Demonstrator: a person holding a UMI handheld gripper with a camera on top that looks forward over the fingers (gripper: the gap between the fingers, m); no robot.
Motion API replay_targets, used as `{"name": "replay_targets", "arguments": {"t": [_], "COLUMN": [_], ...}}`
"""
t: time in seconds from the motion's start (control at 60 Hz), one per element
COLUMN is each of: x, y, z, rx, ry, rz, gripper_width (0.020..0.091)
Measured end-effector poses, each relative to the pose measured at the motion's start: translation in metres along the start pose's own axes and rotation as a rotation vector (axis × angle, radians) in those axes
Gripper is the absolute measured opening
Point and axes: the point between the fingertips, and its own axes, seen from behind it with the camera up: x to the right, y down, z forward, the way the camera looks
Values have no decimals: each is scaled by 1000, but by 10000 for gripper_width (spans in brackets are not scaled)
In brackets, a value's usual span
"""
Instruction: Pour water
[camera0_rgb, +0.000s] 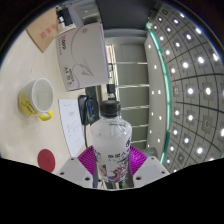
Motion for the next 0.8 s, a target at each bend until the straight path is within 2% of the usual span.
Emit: {"name": "replay_targets", "arguments": {"t": [0.283, 0.45, 0.583, 0.8], "x": [-57, -67, -53, -5], "y": [-52, -55, -51, -27], "z": [19, 22, 18, 2], "rx": [103, 107, 101, 86], "ry": [61, 41, 2, -116], "rz": [-516, -532, -300, 465], "gripper_width": [401, 402, 402, 402]}}
